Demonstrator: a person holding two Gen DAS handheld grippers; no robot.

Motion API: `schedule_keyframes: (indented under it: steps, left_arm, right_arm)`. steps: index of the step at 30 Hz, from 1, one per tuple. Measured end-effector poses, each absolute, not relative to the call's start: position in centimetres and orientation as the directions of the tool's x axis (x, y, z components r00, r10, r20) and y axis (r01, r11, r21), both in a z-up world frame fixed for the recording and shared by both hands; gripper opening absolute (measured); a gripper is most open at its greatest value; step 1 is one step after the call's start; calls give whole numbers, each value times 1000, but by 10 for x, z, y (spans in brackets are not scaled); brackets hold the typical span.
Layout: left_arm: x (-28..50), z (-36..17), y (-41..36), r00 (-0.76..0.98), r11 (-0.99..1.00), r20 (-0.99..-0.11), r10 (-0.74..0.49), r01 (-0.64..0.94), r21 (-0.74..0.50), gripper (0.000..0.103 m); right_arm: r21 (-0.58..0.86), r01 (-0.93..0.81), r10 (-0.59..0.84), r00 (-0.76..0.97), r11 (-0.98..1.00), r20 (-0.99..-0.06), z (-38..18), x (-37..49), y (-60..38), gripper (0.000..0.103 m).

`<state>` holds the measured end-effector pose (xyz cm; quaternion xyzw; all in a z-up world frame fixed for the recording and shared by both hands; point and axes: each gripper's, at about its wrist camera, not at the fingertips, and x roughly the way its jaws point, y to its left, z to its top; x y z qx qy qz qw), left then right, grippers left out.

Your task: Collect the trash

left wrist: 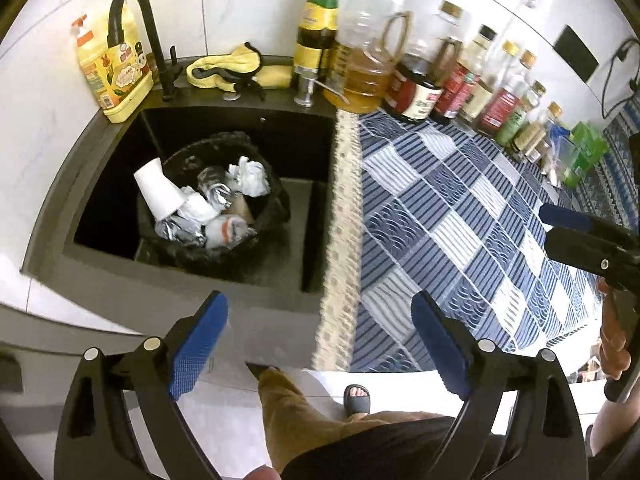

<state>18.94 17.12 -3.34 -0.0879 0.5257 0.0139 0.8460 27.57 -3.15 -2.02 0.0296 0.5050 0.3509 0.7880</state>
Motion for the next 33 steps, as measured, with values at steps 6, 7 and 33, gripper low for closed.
schedule_keyframes:
  steps: [6,7,33]
  left_arm:
    - [158,-28,115,462,984,-886,-36,-140,-113,96]
    - [152,-26,106,469,985,-883,-24,-142,-102,96]
    - [66,-14,-3,510,986,-860,37,-157,-50,96]
  right_arm:
    - [395,-537,599,278,745,-751,-12,242,-89,98]
    - [393,-541,601,283,744,-747,-11,237,-96,98]
    - [345,-549,587,359,762,-726,1,134,-213,98]
